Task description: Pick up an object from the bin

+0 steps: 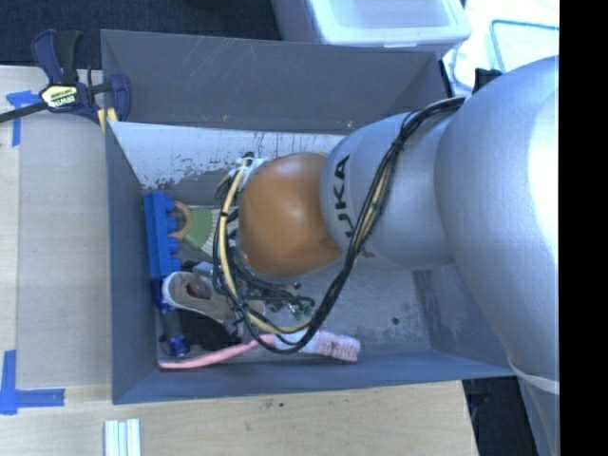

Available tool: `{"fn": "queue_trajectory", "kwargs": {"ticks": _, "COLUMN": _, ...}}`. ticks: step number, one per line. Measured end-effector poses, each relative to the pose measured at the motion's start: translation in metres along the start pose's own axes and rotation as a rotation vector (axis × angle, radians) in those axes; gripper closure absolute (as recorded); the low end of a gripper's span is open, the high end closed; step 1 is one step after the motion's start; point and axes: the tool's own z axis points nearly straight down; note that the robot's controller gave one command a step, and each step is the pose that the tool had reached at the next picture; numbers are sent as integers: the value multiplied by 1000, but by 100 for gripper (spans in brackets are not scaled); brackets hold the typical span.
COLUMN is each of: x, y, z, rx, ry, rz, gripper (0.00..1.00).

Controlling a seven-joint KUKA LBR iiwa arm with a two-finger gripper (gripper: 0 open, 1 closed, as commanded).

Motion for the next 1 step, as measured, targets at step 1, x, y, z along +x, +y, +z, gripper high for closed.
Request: {"fn": "queue_trajectory", "kwargs": {"ticks": 1, "x": -2, "y": -3, "z": 0, "rx": -1, "ry": -5, "rz": -55, "gripper": 100}}
